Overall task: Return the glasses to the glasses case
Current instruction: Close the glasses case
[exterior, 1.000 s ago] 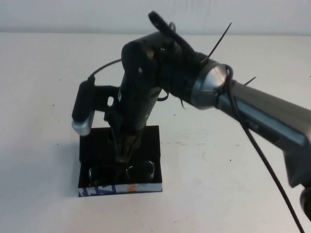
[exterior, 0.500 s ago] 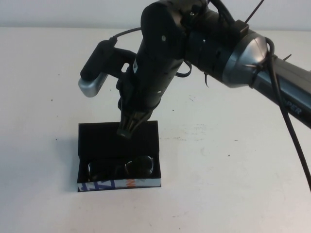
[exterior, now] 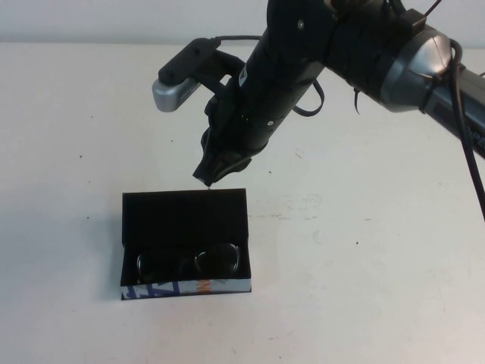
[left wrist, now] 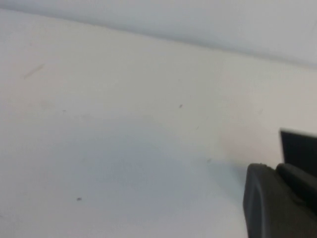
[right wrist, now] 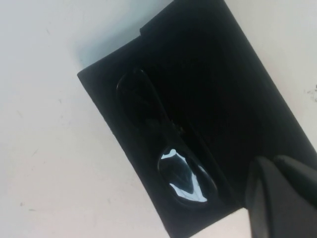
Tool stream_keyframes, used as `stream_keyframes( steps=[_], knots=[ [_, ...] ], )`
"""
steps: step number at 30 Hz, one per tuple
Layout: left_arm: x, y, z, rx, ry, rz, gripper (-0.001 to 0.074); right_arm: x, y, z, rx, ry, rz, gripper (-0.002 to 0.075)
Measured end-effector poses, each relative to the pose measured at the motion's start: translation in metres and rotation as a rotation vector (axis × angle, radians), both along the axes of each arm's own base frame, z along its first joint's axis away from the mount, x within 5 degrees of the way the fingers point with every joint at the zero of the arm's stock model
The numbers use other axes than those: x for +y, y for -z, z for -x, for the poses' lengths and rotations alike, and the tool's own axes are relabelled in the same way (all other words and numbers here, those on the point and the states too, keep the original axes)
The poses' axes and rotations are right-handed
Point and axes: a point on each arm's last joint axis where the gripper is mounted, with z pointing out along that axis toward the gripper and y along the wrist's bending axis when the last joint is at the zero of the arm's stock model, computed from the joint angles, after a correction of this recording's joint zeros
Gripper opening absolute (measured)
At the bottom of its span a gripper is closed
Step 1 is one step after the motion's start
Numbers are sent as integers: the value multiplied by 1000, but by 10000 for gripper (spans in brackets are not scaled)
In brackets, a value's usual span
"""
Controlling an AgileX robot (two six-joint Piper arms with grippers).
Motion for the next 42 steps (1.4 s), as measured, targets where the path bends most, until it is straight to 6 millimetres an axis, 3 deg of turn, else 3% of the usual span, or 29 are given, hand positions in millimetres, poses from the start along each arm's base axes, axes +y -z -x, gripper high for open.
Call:
stream_keyframes(
  steps=[5, 11, 15, 20, 24, 27, 32, 42],
  knots=[
    [-1, -10, -1, -89, -30, 330, -1, 0, 0, 0, 13, 21, -5, -11],
    [-7, -14, -2, -13, 8, 455, -1, -1, 0, -1, 24, 45, -8, -11],
    [-16, -35, -10, 164, 101, 421, -1, -1, 0, -1, 37, 67, -12, -11],
    [-34, -64, -35, 491, 288, 252, -1, -1, 0, -1, 41, 75, -13, -11],
    [-49, -70, -54, 713, 489, 150, -1, -1, 0, -1, 42, 76, -13, -11],
    [-60, -64, -70, 755, 614, 166, -1, -1, 0, -1, 43, 78, -13, -11],
    [-68, -54, -94, 716, 668, 195, -1, -1, 0, -1, 48, 99, -10, -11],
    [-76, 7, -123, 735, 684, 275, -1, 2, -2, -13, -19, 201, -82, -11]
  ],
)
